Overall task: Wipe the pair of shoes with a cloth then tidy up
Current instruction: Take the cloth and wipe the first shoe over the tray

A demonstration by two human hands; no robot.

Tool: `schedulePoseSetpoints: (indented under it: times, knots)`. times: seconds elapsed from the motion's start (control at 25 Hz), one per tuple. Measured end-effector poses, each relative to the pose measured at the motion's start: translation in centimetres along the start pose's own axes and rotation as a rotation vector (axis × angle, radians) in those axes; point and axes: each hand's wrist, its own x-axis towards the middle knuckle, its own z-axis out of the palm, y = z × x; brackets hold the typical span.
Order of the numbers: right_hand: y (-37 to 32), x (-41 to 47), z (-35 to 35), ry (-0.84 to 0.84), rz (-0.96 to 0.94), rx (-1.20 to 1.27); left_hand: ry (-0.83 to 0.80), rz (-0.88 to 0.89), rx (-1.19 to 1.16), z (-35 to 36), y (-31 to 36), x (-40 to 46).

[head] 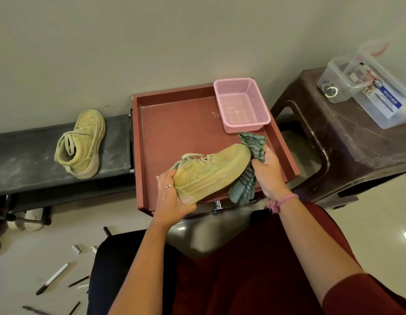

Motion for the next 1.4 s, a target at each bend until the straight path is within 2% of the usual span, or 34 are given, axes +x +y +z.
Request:
schedulePoseSetpoints:
  times: [0.12,0.2,0.36,0.52,0.68,0.96,1.12,1.24,1.4]
  knots:
    - [-1.0,-0.4,-0.8,-0.115,-0.189,-0.27,-0.032,-0.045,-0.03,-0.1,-0.2,-0.1]
    - [-1.0,-1.8,-1.2,-0.118,-0.281,-0.366,-0.076,-0.076,-0.036,-0.3,-0.6,0.0]
    - [-1.0,-5.2,-1.1,-0.055,-0.407,-0.383,-0.15,-0.015,0.009,-0.8,-0.7,0.4]
    - [-1.0,-7.2,0.3,0.028,-0.513,-0.388,-0.088,-0.094,0.055,-1.0,0.0,0.4]
    - [-1.8,-8.9,1.5,-0.013,-0.587,-0.384,-0.052,-0.051,-0.015,-1.9,1.2,0.4]
    - [-3.1,-9.2,1.4,-0.095,-0.608,-0.419,-0.167,-0.13,0.023,-3.0,3.7,0.5]
    - [-3.8,-9.6,2.6,-0.08,-0.626,-0.445,-0.107,0.035,-0.161,-2.5,8.6,-2.3]
    - [-3.7,-10.4,3.6,-0.06,-0.684,-0.493,-0.008,0.108,-0.134,-1.5,9.5,-3.3]
    - [-3.3,-11.9,4.7,-0.094,-1.053,-0.895,0.113,0.177,-0.119,-1.7,8.6,-4.3]
